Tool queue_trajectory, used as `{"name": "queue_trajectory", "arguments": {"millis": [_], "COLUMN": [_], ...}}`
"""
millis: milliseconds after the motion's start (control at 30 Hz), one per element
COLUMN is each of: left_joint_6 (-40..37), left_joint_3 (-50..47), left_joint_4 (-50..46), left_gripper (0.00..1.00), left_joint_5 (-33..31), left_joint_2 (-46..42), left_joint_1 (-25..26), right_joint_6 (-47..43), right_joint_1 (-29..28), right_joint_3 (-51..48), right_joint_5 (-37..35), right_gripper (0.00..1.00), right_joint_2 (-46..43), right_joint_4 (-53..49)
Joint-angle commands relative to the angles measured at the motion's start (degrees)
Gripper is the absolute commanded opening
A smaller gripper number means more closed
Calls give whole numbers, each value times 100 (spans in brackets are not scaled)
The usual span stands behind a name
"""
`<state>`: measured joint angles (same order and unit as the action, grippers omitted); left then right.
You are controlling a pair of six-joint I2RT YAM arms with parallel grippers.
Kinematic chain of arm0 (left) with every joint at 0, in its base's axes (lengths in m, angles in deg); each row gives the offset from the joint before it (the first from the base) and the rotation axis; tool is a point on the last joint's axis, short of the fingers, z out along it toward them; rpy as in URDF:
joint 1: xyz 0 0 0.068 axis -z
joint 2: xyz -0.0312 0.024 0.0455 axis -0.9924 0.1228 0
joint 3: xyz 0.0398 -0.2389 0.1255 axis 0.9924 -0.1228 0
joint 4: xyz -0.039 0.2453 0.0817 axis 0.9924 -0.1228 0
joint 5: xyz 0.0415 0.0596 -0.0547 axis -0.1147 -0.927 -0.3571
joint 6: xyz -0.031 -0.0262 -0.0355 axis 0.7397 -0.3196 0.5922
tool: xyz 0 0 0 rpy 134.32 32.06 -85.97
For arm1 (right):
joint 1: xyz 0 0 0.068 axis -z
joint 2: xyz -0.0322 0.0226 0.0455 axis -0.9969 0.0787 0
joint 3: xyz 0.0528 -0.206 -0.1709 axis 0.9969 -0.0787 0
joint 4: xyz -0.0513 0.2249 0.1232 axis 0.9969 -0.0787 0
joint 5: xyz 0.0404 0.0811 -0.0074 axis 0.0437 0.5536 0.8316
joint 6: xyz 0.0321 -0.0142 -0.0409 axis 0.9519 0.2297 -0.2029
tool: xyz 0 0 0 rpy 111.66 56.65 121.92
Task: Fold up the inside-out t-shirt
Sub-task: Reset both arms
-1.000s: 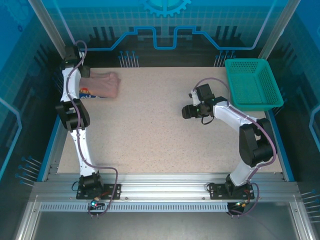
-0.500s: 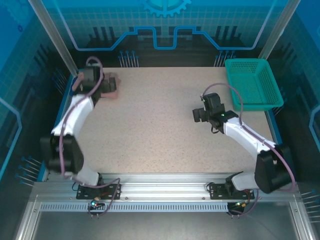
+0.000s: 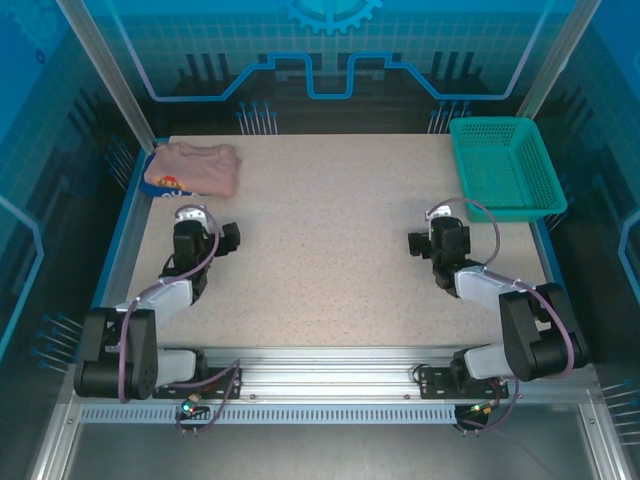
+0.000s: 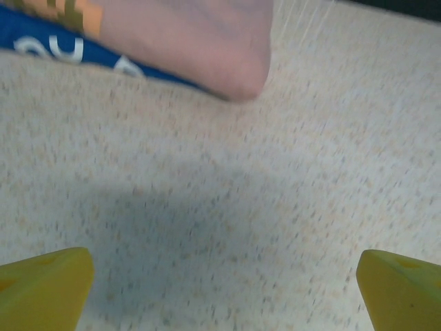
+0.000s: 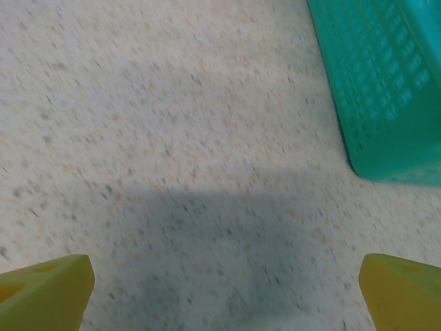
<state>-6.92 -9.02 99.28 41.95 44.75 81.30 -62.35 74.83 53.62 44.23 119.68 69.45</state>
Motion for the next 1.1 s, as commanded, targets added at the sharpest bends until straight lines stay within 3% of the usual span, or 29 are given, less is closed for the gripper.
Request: {"name": "queue_trajectory", "arguments": {"millis": [0, 200, 267, 1067], "left_joint_6": [-194, -624, -566, -693], "left_joint_3": [-354, -429, -329, -281], "left_joint_4": [1535, 3264, 2716, 2755], "left_gripper": [99, 99, 99, 99], "left_joint_5": [114, 237, 196, 299], "left_joint_2": [276, 1659, 1479, 1527], "left_joint_1": [16, 100, 112, 156], "right_joint_6": [-195, -74, -14, 26], "right_joint_1": [159, 406, 474, 550], "right_joint_3": [-98, -568, -531, -504], "right_joint_5": [439, 956, 1052, 1186], "right_gripper": [100, 100, 100, 100], "right_joint_2": [23, 714, 662, 674], "right_joint_4": [1184, 2744, 2522, 2495]}}
